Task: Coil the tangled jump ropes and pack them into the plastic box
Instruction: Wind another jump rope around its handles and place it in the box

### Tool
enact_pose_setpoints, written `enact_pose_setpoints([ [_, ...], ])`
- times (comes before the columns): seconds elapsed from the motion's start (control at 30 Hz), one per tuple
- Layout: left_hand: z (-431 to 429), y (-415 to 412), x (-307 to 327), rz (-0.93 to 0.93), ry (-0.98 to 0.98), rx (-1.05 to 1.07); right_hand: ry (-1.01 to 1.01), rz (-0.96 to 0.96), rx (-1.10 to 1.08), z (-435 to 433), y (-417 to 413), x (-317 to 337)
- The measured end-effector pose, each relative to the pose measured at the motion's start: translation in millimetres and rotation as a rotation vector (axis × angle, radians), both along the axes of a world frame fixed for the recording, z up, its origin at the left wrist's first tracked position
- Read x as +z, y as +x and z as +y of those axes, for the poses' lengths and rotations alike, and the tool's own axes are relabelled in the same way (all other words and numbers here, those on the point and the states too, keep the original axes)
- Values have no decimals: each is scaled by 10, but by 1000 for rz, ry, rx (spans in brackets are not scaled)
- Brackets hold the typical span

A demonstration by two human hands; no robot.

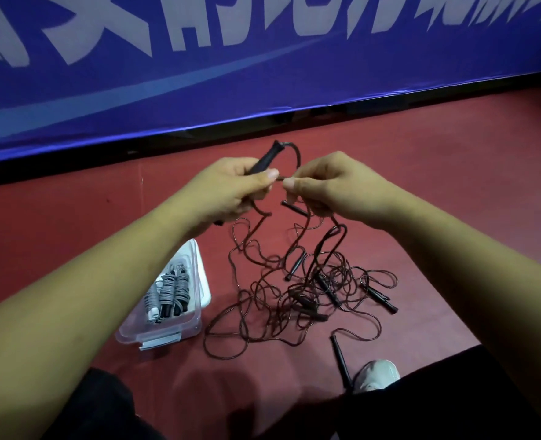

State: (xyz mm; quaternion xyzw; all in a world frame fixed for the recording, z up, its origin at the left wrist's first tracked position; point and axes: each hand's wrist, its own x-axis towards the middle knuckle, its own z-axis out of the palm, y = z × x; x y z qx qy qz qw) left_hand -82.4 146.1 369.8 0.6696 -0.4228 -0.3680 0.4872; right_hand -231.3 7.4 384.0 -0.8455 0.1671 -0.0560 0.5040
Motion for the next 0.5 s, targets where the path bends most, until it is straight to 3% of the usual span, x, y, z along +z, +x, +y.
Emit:
enact_pose_setpoints([
  [0.2,68,418,113,133,-80,318,-36,217,9,-346,-157,-333],
  [0.37,117,727,84,244,-124,466,-164,324,-15,-607,-237,-510],
  [0.43,126,808,59,218,-103,483,-126,337,-32,-659,-277,-561],
  [0.5,147,852,-18,61,22,472,-72,279,-92,-670,-287,-539],
])
